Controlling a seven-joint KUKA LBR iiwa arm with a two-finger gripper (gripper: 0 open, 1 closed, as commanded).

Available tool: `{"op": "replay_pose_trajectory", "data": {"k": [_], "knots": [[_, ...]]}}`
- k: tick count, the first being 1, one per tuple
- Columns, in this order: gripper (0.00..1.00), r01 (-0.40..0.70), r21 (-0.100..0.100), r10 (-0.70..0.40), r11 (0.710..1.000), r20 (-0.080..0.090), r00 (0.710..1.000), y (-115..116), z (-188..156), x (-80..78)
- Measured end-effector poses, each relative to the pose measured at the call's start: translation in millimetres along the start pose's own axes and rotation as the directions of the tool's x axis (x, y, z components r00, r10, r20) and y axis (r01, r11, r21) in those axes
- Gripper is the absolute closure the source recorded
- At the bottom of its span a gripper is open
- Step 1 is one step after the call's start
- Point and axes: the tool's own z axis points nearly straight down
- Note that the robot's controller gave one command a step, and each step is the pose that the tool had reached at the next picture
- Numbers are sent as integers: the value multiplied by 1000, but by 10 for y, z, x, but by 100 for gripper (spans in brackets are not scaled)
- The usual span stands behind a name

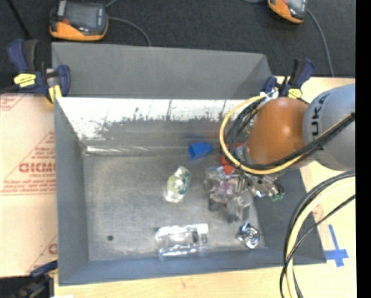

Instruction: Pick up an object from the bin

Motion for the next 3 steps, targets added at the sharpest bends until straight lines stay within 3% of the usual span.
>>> {"op": "replay_pose_trajectory", "data": {"k": [1,2,3], "knots": [[100,-1,0,1,1000,1,1000,0,-1,-2],[100,-5,-1,5,1000,-9,1000,-16,-215,-18],[100,-12,1,12,1000,-8,1000,-36,-589,-37]]}}
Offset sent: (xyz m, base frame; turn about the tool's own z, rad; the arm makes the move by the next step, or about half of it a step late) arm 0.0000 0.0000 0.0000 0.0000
